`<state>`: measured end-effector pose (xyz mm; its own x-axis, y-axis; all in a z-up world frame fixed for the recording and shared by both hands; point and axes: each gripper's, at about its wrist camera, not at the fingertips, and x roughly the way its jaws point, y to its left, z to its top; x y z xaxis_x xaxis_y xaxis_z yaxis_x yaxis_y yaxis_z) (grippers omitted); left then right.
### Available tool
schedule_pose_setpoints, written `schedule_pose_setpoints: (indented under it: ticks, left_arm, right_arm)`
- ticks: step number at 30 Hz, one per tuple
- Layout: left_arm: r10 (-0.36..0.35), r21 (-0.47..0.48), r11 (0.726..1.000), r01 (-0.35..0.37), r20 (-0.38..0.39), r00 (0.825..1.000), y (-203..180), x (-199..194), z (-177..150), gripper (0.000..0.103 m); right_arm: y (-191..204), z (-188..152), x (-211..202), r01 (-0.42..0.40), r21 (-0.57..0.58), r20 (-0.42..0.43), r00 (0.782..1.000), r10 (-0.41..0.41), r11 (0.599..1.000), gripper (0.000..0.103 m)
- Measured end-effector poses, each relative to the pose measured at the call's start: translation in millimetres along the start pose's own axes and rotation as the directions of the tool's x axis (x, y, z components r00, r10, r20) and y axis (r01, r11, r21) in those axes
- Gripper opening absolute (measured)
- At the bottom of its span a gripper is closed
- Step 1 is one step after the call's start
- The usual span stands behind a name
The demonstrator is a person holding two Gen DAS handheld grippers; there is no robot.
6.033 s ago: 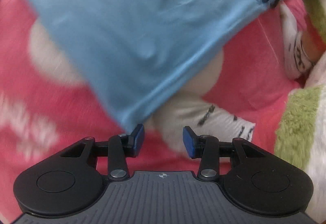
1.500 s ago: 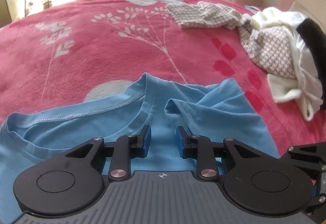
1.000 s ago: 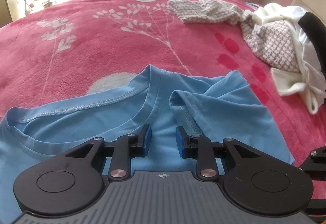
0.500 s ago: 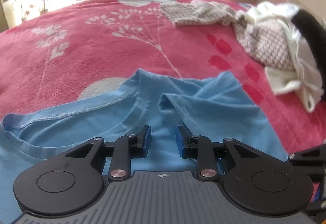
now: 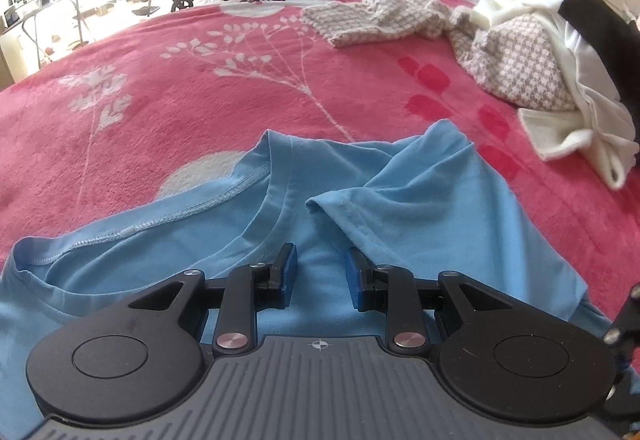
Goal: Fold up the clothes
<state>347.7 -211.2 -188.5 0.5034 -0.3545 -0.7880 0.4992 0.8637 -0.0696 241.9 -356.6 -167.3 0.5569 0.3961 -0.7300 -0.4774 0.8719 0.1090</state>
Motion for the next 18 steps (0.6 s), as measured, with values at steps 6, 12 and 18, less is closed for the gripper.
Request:
schedule_pose_setpoints:
  ticks: [6,12,18]
  left_arm:
    - [-0.02,-0.044,0.999,0.021,0.021,1.0,9.9,-6.9,3.1,0.026]
    - [-0.046,-0.104,0.993,0.052,0.06,0.997,22.1,-16.1,9.1,0.026]
    - [-0.073,-0.118,0.989,0.084,0.093,0.993,16.9,-10.6,19.8,0.027]
  right_arm:
    - [0.6,-6.9,10.6,-0.019,0.005,-0.037,0.999,0.02,1.0,0.003]
    - [1.5,-12.0,8.4,-0.05,-0.017,-0.062,0.997,0.049,0.999,0.028]
    - [-39.3,-27.5,-36.6,-0.076,0.187,0.034,0.997,0.071,0.98,0.03]
